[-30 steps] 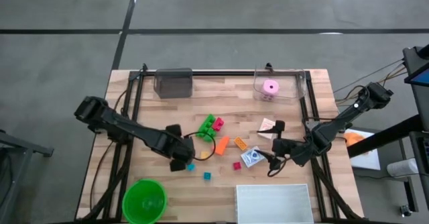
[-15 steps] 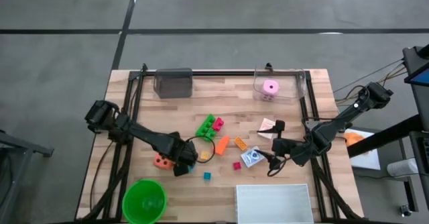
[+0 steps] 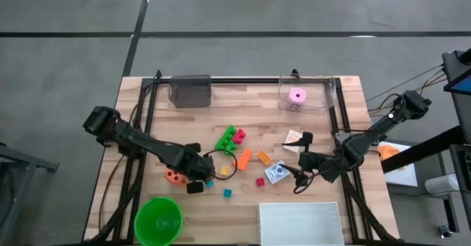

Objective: Pick & Place Toys
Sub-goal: Put the orange dice into the transparent bin

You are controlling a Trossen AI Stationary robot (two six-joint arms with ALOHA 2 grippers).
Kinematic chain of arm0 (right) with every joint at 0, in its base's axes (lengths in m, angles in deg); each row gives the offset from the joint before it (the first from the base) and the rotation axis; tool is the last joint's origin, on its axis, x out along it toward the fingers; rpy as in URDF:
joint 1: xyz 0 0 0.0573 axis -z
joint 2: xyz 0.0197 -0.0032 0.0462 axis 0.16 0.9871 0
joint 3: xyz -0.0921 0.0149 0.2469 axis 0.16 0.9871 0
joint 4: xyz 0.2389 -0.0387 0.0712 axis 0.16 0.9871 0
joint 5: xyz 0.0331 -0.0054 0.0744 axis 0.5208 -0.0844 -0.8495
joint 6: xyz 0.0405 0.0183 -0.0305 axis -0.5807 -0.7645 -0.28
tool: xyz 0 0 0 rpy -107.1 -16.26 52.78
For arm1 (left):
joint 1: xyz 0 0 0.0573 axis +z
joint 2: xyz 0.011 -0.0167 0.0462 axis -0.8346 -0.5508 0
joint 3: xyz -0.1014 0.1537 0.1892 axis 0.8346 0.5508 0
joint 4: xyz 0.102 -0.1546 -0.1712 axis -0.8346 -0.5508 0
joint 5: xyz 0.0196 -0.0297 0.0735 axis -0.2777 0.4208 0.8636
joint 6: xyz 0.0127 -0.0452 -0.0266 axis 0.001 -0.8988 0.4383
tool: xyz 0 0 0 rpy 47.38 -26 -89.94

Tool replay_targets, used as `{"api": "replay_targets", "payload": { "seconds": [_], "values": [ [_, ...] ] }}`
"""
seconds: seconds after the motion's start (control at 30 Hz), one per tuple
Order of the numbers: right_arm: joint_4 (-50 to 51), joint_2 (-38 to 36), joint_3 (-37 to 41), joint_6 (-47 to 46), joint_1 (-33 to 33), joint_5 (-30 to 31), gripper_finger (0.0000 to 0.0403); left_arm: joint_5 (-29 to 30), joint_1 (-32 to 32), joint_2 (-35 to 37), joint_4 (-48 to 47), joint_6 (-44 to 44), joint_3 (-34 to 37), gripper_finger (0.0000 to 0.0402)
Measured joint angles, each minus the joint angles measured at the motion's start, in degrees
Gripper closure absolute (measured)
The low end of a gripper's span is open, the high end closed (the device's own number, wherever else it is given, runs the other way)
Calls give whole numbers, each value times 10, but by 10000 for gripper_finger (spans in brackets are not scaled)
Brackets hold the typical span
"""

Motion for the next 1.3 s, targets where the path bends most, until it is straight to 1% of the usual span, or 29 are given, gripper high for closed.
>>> {"api": "replay_targets", "payload": {
  "seconds": [0.1, 0.2, 0.27, 0.37, 0.4, 0.47, 0.57, 0.8, 0.9, 1.03, 1.13, 1.23, 1.3],
  "values": [
    [0, 0, 0, 0, 0, 0, 52, 0, -1, 41, 0, 12, -19, 281],
    [0, 0, 0, 0, 0, 0, 52, -9, -12, 85, -14, 5, -28, 228],
    [1, 0, 0, 0, 0, 0, 52, -13, -22, 115, -35, -15, -33, 187],
    [2, 1, 0, 0, 0, 0, 52, -41, -29, 156, -77, -44, -32, 135],
    [2, 1, 0, 0, 0, 0, 52, -48, -31, 164, -93, -58, -30, 125],
    [2, 1, 0, 0, 0, 0, 52, -48, -37, 175, -139, -93, -29, 118],
    [2, 1, 0, 0, 0, 0, 52, -50, -40, 173, -182, -108, -25, 136],
    [1, 0, 0, 0, 0, 0, 52, -55, -39, 136, -182, -105, 9, 216],
    [1, 0, 0, 1, 0, 0, 52, -80, -38, 118, -182, -93, 20, 240],
    [1, 0, 0, 2, 0, 0, 52, -84, -38, 98, -178, -73, 24, 261],
    [1, 0, 0, 5, 0, 0, 52, -57, -32, 94, -162, -48, 23, 268],
    [1, 0, 0, 5, 0, 0, 52, 11, -16, 90, -102, -17, 11, 270],
    [1, 0, 0, 6, 0, 0, 52, 60, -5, 87, -86, 13, 8, 270]
  ]
}}
